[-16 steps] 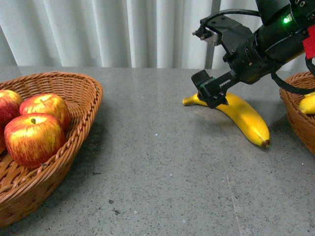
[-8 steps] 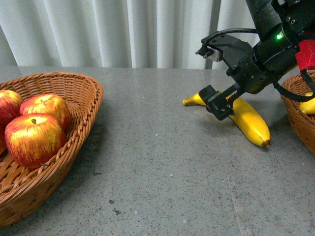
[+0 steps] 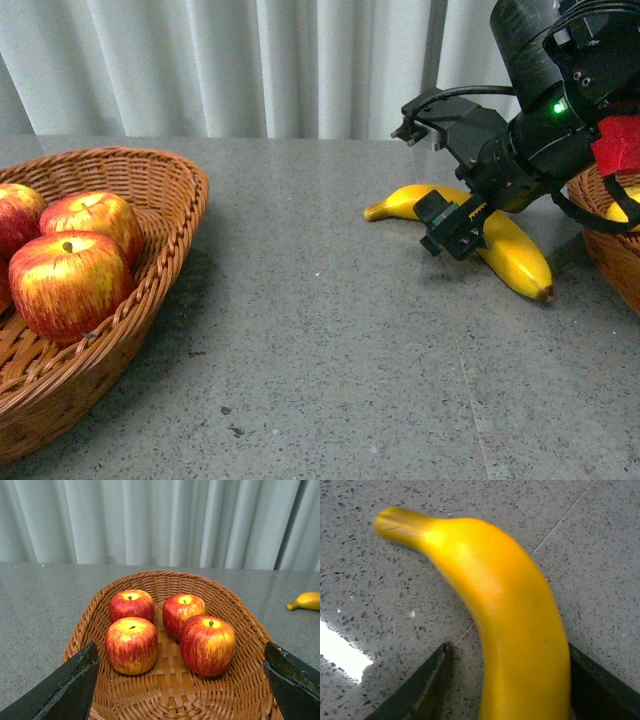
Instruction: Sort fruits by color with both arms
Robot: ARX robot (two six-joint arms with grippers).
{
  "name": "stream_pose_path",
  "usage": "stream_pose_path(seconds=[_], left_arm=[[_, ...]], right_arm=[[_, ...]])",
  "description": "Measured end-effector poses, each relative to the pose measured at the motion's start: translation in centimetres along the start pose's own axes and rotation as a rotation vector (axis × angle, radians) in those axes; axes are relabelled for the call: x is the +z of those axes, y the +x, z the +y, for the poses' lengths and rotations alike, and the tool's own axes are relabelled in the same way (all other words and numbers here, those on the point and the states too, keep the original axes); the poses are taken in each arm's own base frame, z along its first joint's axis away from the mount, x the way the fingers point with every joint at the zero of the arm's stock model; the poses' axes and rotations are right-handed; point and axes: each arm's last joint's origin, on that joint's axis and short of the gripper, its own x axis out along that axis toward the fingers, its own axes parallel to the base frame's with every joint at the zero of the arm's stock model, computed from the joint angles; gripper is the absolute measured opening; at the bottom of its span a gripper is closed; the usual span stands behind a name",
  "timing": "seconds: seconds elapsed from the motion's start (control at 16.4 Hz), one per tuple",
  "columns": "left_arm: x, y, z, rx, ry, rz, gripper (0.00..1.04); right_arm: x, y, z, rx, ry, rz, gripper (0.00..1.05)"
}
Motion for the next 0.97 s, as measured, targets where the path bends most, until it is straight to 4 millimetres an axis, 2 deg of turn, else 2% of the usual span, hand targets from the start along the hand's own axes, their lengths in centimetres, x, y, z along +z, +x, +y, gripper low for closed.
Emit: stream_pose_path(seconds=[0.24,0.37,0.49,0.61,0.67,0.79,0.91,0.97], left_arm=[[0.0,0.0,0.0,0.0,0.0,0.0,0.98],[0.0,0.0,0.0,0.0,0.0,0.0,0.98],[0.0,0.0,0.0,0.0,0.0,0.0,0.98],[0.0,0.0,0.0,0.0,0.0,0.0,0.98],[0.0,0.0,0.0,0.0,0.0,0.0,0.98],[0.0,0.0,0.0,0.0,0.0,0.0,0.98],[0.0,0.0,0.0,0.0,0.0,0.0,0.98],[0.0,0.0,0.0,0.0,0.0,0.0,0.98]], right_arm=[[0.3,-0.4,0.4,0.021,0.005,-0.016,0.37],[1.1,-1.5,0.2,0.028,0.041,-0.059,0.35],[2.3,-3.5,-0.6,0.021,0.085,-0.131,0.35],[3.4,-5.9,-2.2,0.004,0.138,-0.216,0.35],[3.7,-8.0,-4.0,-0.015,0.188,-0.278,0.35],[2.9,-11.1,-6.5,-0.036,0.252,-0.37,0.35],[0.5,-13.9,-8.4,-0.058,0.294,-0.435,0.35],[-0.8,-14.7,-9.0,-0.076,0.307,-0.447,0.35]])
